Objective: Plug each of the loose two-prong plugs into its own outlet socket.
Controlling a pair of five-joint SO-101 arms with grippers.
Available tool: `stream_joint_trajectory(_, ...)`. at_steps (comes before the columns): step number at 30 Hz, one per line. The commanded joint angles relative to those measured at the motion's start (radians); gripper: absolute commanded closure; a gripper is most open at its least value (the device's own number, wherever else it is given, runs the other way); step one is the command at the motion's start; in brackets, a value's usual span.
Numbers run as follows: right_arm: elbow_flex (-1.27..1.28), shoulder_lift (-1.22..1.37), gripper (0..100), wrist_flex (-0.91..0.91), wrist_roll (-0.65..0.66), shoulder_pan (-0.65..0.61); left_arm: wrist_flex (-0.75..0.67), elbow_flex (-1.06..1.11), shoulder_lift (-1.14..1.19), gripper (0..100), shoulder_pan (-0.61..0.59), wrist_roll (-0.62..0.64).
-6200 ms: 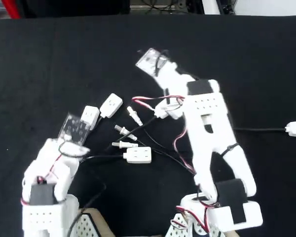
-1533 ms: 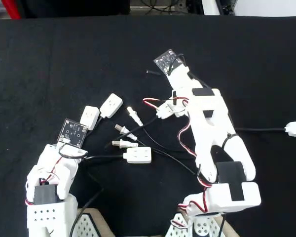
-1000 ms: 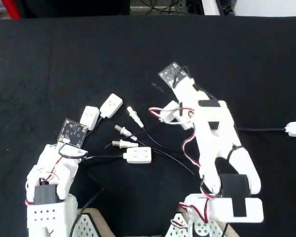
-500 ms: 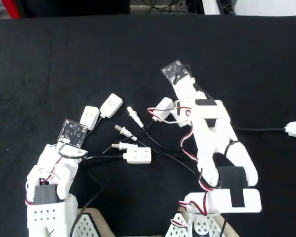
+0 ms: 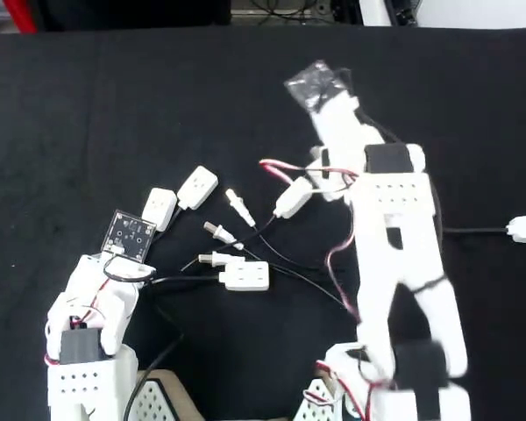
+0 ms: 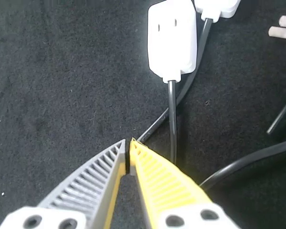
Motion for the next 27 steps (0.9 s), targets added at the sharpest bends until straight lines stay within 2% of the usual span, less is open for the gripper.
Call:
stream_joint_trajectory(1,-0.116,-0.142,98.7,0.213,0.041,-0.104,-0.018,0.019,-0.003,97,-0.001,-0.012)
stream_joint_trajectory(4,-0.127,-0.226,98.7,0.371,0.16,-0.112,-0.017,0.019,-0.003,97,-0.001,-0.011)
stream_joint_trajectory(7,-0.015,-0.277,98.7,0.411,0.354,0.005,-0.017,0.019,-0.003,97,0.001,-0.011)
stream_joint_trajectory(11,0.289,-0.289,98.7,0.221,0.62,0.163,-0.02,0.019,-0.003,97,0.002,-0.011)
stream_joint_trajectory(13,0.432,-0.294,98.7,0.104,0.671,0.196,-0.02,0.019,-0.003,97,0.002,-0.011)
stream_joint_trajectory(16,0.529,-0.326,98.7,0.02,0.655,0.193,-0.023,0.019,-0.003,97,0.004,-0.011)
stream_joint_trajectory(19,0.518,-0.426,98.7,0.057,0.597,0.126,-0.023,0.008,-0.003,97,0.059,-0.006)
stream_joint_trajectory(23,0.417,-0.618,98.7,0.209,0.448,-0.118,-0.021,-0.088,-0.003,97,0.15,0.006)
stream_joint_trajectory(27,0.251,-0.754,98.7,0.279,0.224,-0.385,-0.015,-0.222,-0.003,97,0.205,0.198)
